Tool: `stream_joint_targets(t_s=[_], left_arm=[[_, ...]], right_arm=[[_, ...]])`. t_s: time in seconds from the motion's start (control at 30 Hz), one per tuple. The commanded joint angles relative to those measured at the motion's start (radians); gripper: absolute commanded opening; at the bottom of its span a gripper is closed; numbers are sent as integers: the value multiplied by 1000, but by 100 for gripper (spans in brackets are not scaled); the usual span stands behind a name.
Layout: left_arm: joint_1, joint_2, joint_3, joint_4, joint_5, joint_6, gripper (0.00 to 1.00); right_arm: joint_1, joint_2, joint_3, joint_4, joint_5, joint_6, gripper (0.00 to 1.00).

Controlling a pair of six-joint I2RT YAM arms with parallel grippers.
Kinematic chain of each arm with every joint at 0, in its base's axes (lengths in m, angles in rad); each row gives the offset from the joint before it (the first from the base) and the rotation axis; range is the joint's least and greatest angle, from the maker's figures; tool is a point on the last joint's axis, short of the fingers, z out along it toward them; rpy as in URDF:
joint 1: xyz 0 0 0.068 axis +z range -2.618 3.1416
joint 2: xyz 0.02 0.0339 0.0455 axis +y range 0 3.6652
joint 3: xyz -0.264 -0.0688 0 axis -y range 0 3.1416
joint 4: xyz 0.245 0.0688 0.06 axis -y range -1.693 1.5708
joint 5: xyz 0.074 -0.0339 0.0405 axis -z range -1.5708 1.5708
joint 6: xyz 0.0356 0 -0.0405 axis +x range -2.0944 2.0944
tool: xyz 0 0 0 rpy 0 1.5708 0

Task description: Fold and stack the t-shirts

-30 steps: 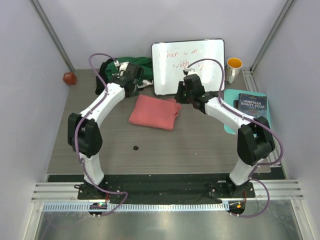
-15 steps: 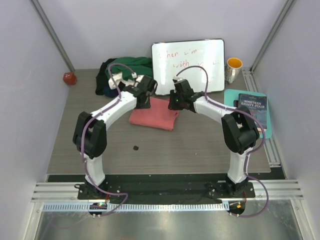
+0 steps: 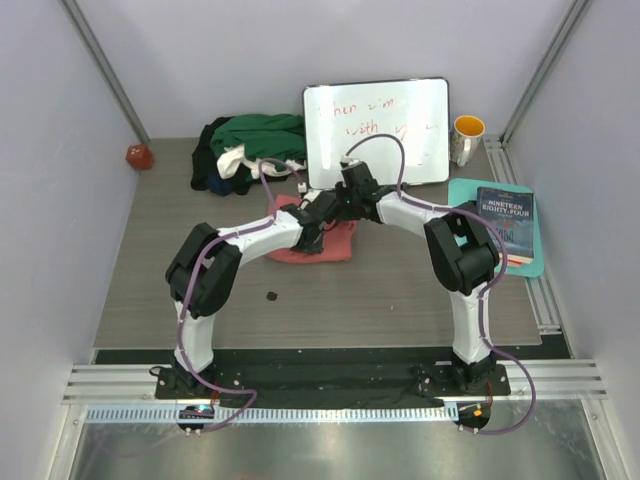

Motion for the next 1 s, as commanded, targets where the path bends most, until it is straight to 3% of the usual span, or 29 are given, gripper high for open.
stream_joint_targets(t_s=[0.0,0.23,0.6,0.73,0.8,0.93,0.97], left_arm=[[-11,34,-45,22,35,-42,36],[-29,5,-141,20,81,-77,36],[-186,-68,-291,26,109,-164,37],[-223,-173,-321,-4,96,-201,38],[-226,-253,-327,-12,83,-207,45],[-221,-411,-243,-102,-80,-168,54],[-209,-437,-201,-115,-98,-139,62]], right_arm=[[3,33,85,73,29,-24,23],[3,36,123,81,52,-60,24],[3,-110,88,44,46,-77,29],[3,-200,53,-5,45,-82,32],[3,-248,27,-33,51,-67,34],[3,-382,-92,-82,20,30,34],[1,-436,-127,-81,16,50,34]])
